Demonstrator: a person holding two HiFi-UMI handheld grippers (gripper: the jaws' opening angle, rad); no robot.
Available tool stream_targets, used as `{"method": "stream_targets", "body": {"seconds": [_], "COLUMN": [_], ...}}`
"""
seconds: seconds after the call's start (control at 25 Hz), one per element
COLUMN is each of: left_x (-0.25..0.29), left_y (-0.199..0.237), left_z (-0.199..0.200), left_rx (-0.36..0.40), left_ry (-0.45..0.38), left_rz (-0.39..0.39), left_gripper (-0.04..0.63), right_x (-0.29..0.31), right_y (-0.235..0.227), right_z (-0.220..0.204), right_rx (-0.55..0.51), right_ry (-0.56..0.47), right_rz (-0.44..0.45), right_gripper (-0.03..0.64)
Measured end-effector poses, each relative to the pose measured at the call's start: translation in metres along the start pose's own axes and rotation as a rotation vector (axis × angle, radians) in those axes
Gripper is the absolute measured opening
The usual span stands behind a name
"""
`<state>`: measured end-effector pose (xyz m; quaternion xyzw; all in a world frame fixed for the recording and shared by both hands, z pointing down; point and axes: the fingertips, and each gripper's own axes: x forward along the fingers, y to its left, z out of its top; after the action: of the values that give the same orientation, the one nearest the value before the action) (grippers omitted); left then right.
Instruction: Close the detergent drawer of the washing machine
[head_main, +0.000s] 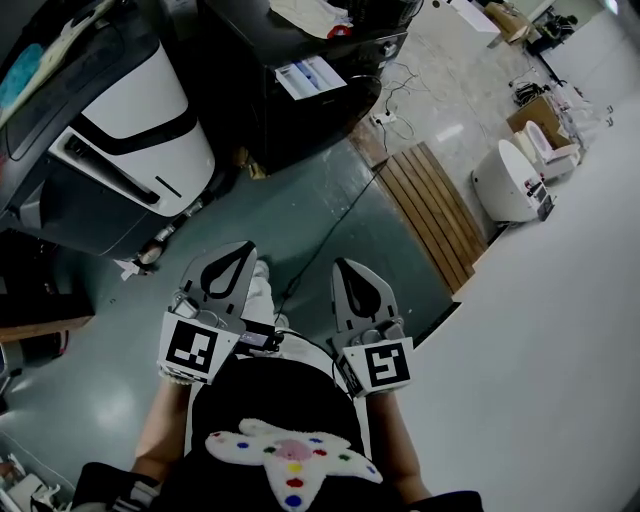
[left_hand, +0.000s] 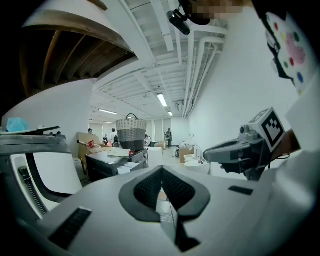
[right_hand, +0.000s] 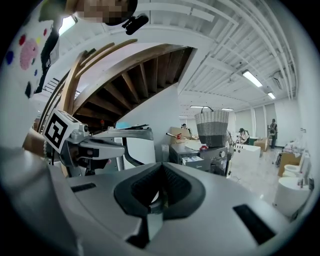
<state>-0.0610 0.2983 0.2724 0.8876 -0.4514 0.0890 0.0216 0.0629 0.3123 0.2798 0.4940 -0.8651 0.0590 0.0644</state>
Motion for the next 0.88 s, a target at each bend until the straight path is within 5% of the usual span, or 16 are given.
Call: {"method": "stream_targets", "body": {"seconds": [0.4,0.88], "left_x": [0.052,0.162], "left_y": [0.024,0.103], "left_z": [0.006,0.021], "left_rx": [0.027,0.011], "left_ry": [-0.025,-0.006], "left_rz": [-0.037,-0.099], "left_gripper": [0.011,0.011], "right_x": [0.037,0.157], "right_y": [-0.025,-0.087], "right_z": [0.006,0.036], "right_rx": [0.032,0.025], "right_ry": [-0.017,-0.006], "right_rz": [-0.014,-0.035], "right_gripper": [0.003,0.003]}}
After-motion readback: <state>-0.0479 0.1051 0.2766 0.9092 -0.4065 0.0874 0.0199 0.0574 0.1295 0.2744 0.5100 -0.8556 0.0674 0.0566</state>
